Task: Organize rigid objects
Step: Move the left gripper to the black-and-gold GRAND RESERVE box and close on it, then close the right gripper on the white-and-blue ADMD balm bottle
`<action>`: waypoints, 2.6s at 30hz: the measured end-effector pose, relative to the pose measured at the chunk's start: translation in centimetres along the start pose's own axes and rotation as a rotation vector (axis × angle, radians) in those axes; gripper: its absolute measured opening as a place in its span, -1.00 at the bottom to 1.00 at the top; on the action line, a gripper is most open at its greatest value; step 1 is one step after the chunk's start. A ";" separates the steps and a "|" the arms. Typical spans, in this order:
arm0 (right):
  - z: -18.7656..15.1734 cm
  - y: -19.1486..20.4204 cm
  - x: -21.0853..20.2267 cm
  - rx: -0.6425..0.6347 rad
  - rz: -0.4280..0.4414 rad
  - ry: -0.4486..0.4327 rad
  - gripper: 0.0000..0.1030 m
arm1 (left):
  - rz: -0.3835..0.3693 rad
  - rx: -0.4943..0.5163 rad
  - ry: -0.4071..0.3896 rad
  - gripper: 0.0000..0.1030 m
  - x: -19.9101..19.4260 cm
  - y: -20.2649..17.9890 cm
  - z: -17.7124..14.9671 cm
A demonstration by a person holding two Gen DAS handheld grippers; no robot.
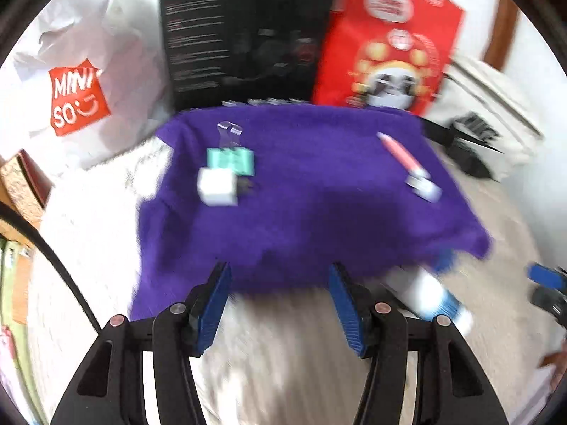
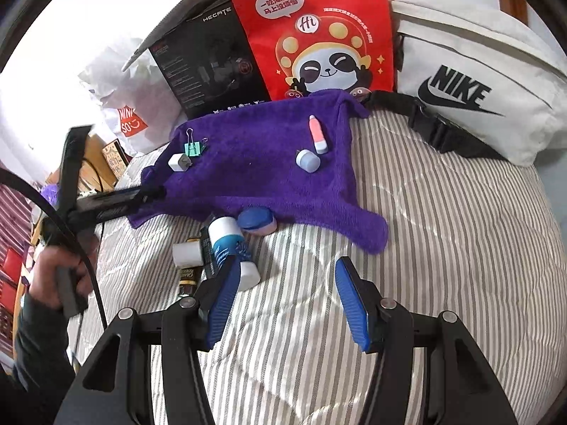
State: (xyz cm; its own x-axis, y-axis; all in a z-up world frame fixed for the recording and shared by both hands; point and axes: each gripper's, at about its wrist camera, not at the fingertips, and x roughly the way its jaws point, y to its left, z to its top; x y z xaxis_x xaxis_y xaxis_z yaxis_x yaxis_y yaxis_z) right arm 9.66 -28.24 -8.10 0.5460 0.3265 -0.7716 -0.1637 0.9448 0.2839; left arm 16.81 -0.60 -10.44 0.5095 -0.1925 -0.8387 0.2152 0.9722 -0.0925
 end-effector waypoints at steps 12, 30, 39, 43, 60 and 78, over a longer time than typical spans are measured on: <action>-1.8 -0.3 -2.2 0.023 -0.020 -0.009 0.09 | -0.109 0.020 0.118 0.07 0.6 -5.8 -7.8; -2.9 -0.8 -1.6 0.023 -0.029 0.019 0.09 | 0.043 0.109 0.061 0.06 2.5 -4.4 -6.3; -3.3 -0.1 -0.8 -0.011 -0.038 0.051 0.09 | 0.031 0.154 0.047 -0.51 2.5 -4.6 -5.8; -3.3 0.1 -0.5 -0.013 -0.037 0.056 0.09 | 0.064 0.033 0.046 -0.52 1.1 -1.4 -7.2; -3.1 3.4 1.9 -0.109 -0.021 0.101 0.09 | 0.068 0.053 0.020 -0.54 -0.2 0.6 -9.1; 0.1 6.7 10.4 -0.305 -0.001 0.177 -0.25 | 0.072 0.032 -0.110 -0.54 -0.8 0.8 -10.7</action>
State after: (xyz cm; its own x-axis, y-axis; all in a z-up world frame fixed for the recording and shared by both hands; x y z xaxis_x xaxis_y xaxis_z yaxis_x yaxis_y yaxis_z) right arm 14.31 -18.49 -14.22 0.3994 0.3002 -0.8662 -0.4155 0.9015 0.1209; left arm 7.61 1.73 -15.60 0.6127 -0.1374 -0.7783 0.2004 0.9796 -0.0152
